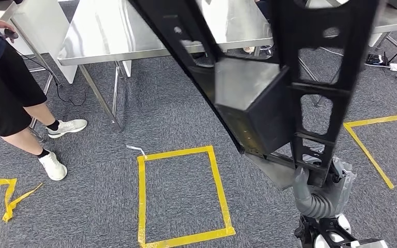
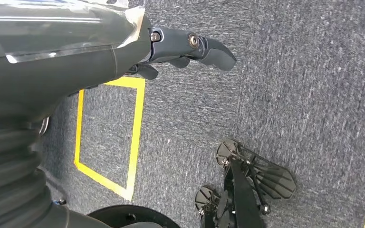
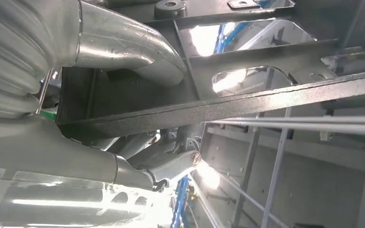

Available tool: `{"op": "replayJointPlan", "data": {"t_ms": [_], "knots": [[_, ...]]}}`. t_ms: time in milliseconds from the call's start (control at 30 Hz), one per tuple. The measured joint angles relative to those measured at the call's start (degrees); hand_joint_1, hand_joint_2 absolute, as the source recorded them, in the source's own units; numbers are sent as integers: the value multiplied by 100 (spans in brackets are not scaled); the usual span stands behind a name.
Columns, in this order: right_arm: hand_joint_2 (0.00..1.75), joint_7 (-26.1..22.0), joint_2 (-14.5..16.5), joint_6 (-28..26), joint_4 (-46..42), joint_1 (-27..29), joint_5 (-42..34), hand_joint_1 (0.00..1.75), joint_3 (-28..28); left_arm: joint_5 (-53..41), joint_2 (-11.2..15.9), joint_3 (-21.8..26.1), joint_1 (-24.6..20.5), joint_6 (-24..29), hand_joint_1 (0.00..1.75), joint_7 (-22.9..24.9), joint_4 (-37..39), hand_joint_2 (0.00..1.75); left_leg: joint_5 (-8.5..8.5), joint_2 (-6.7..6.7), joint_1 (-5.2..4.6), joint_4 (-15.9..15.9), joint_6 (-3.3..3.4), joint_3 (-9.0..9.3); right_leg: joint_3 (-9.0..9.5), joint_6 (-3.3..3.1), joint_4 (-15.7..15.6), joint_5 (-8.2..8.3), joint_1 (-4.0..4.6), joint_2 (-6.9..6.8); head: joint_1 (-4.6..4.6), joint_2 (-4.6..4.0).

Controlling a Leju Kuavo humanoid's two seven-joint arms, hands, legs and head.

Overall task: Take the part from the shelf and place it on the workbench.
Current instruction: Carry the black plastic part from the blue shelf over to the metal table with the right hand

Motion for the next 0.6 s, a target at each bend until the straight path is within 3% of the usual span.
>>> {"op": "replayJointPlan", "data": {"t_ms": [167, 333, 600], "knots": [[175, 0, 11, 74, -8, 0, -10, 175, -7, -2, -9, 0, -3, 45, 0, -7, 1, 175, 9, 4, 10, -40, -38, 25, 5, -62, 4, -13, 27, 2, 0, 0], [175, 0, 13, 84, -13, -4, 2, 175, -8, 33, -20, 0, -2, 54, 0, -27, 1, 175, -4, 5, 33, -52, -195, 26, 4, -80, 10, -25, 47, 1, 2, 0], [175, 0, 13, 85, -13, -29, 25, 175, -8, 67, -39, 2, -3, 13, 0, -46, 1, 175, -6, 6, -4, -44, -200, 21, 7, -79, 9, -25, 17, 1, 4, 0]]}}
